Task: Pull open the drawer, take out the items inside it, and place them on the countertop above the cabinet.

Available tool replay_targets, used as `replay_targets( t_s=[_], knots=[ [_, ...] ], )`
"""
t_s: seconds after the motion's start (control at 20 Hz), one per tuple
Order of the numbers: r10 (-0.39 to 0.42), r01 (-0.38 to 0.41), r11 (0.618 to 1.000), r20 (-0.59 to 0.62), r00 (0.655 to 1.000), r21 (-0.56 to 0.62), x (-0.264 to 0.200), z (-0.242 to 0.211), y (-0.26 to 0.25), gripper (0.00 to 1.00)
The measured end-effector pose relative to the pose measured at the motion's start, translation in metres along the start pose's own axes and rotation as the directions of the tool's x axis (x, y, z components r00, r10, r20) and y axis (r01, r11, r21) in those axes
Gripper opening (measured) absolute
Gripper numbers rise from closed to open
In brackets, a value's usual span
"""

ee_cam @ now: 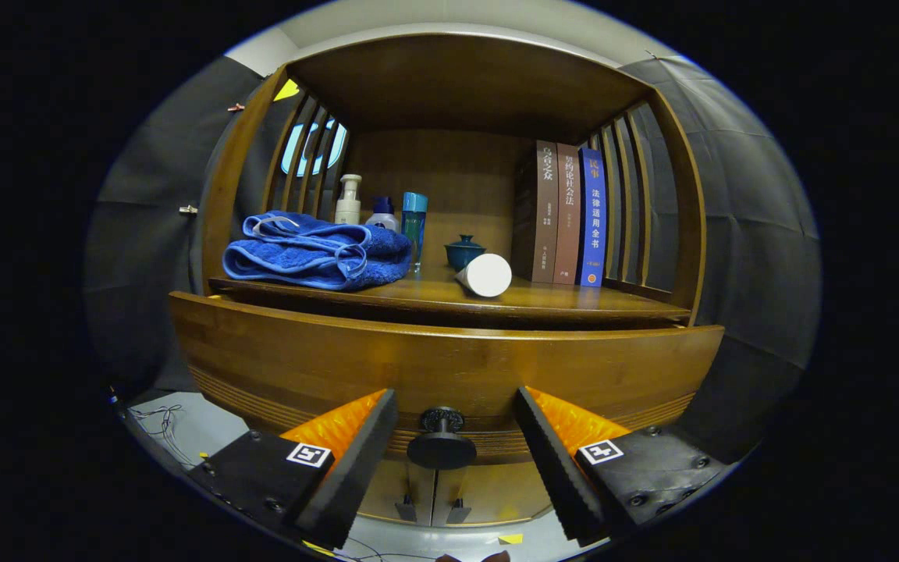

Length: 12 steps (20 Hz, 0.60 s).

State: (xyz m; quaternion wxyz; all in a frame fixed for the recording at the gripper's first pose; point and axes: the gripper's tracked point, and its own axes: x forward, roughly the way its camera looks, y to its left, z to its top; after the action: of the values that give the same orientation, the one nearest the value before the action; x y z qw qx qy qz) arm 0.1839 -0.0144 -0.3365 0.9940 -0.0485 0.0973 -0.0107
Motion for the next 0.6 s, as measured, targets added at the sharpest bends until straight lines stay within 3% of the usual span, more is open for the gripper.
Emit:
replay_targets(
  t_s=[0.6],
  knots=[
    [-0.019, 0.022, 0.995, 0.032, 0.999, -0.095, 0.033, 0.007, 0.006, 0.99]
  ],
)
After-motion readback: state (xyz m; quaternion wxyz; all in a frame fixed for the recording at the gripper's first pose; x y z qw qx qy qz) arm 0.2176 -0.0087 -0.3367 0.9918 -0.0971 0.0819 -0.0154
